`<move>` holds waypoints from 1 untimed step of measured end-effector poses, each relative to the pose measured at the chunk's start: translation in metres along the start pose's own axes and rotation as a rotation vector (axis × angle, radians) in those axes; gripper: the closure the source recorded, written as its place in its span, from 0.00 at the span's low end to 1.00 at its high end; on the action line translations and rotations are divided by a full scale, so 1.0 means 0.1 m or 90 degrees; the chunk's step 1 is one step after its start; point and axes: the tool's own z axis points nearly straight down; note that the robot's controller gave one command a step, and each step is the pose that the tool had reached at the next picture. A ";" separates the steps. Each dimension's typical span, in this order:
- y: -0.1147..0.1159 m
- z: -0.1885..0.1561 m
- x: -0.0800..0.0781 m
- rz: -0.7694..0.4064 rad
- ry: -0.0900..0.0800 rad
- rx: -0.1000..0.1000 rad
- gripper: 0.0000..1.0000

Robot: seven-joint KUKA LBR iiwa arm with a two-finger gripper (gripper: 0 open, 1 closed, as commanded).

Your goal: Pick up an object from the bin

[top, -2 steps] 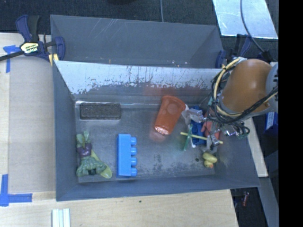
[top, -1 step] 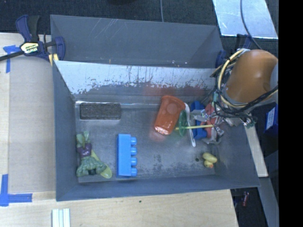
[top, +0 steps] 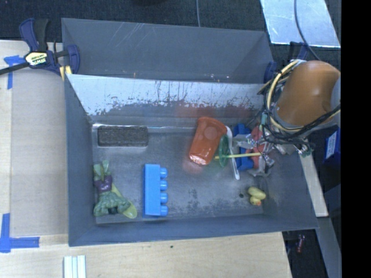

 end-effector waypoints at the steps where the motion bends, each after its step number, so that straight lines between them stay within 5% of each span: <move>1: 0.01 -0.25 0.01 0.001 -0.001 0.000 1.00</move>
Offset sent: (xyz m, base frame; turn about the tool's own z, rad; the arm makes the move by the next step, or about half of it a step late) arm -0.0017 0.0002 0.0279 0.0005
